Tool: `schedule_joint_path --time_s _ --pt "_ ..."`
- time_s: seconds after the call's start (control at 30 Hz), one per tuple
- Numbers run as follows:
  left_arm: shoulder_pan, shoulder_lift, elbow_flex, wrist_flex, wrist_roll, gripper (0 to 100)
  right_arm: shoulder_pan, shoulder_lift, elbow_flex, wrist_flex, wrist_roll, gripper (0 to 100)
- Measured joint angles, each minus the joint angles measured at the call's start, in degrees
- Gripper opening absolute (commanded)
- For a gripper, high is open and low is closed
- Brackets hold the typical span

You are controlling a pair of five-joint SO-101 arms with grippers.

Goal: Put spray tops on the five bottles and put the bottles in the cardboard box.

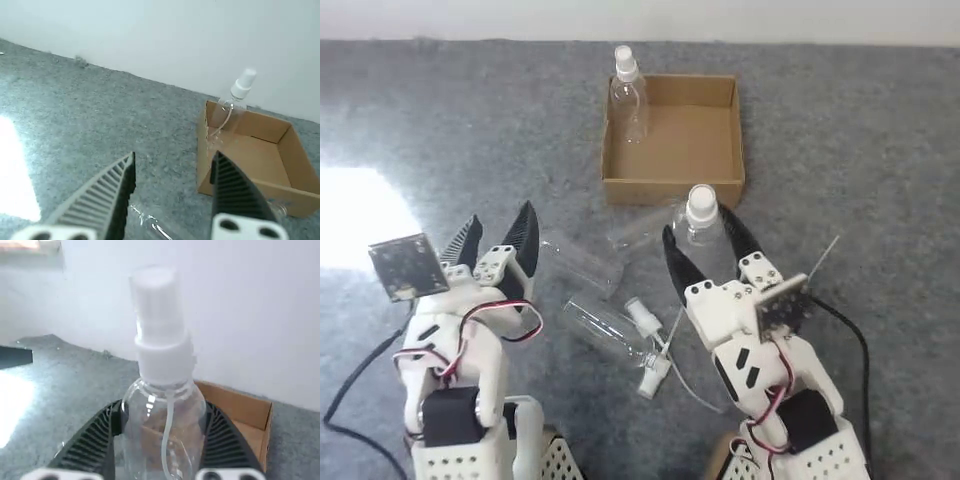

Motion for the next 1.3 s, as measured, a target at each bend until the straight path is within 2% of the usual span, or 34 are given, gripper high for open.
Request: schedule_joint_path --time_s 0.17,0.87,1.3 --pt "-0.09 0.0 0.0 0.0 0.35 22 0.0 3.52 -7.3 -0.97 0.0 5.8" --pt "-2.37 0.09 0.0 0.0 0.35 22 0.0 58.9 -27.52 -30.15 0.0 5.8" --pt "-2.37 0.09 0.0 0.0 0.35 22 0.09 81.85 -40.0 -36.48 0.0 5.8"
